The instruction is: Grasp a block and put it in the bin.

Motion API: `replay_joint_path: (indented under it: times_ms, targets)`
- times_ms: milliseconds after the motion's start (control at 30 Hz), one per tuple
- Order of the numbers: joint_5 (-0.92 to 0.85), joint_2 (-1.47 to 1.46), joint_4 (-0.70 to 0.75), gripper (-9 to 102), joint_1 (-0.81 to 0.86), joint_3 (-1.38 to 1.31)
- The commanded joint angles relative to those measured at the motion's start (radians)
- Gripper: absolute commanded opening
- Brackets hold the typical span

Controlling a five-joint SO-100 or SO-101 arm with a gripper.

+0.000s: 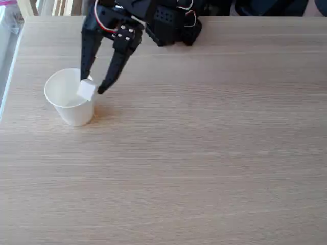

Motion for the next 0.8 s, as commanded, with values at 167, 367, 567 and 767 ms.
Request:
replay_joint_path:
  times_ms: [167, 367, 567, 767]
  targets:
    - [-0.023, -0.179, -0.014, 7, 0.141, -0.155]
    - [-0.052, -0.173, 0.095, 7, 0.183, -0.112]
    - [-0.072, -0.163, 0.101, 8, 0.183, -0.071]
    - [-0.110, -0.164, 0.077, 20, 0.193, -0.046]
